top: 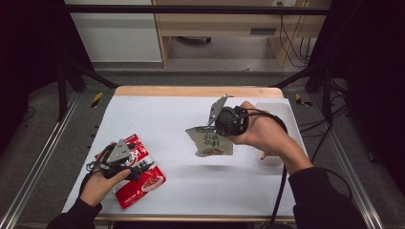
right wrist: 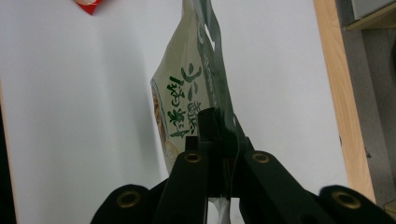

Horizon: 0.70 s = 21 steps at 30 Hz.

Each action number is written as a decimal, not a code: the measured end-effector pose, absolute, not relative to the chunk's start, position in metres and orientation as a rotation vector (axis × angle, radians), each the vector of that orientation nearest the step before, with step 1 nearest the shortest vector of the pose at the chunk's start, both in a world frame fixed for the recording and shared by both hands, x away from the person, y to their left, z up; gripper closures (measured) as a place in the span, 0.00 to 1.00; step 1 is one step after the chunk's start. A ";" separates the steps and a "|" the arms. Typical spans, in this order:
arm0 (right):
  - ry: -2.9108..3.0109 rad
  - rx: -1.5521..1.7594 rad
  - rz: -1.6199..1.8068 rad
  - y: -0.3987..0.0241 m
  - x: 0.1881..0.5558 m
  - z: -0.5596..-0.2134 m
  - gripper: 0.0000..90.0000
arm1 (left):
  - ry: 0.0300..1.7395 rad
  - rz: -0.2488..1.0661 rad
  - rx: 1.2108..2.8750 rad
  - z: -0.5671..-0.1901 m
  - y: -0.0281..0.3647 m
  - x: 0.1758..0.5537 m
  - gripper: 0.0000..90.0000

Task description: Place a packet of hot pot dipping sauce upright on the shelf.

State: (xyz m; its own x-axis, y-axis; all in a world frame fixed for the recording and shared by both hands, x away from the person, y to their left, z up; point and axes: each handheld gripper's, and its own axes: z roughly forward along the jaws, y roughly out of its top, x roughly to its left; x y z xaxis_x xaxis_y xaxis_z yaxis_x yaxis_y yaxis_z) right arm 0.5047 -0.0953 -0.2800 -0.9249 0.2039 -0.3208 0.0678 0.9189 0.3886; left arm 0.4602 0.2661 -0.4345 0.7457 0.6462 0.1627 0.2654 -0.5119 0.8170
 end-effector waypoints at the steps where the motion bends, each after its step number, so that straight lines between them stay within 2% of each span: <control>1: 2.715 0.203 0.535 -0.098 0.507 -0.278 1.00 | 0.688 0.584 2.107 -0.435 0.267 0.460 0.08; 21: 2.625 0.345 0.563 -0.142 0.548 -0.263 1.00 | 0.781 0.626 2.079 -0.442 0.276 0.462 0.08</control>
State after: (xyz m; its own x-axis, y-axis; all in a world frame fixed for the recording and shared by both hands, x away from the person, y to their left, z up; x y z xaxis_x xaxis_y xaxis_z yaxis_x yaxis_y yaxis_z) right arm 0.5475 -0.1422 -0.2627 -0.8760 0.3235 -0.3578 0.1481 0.8864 0.4387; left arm 0.4621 0.2763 -0.4424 0.6854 0.7109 0.1578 0.3093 -0.4803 0.8208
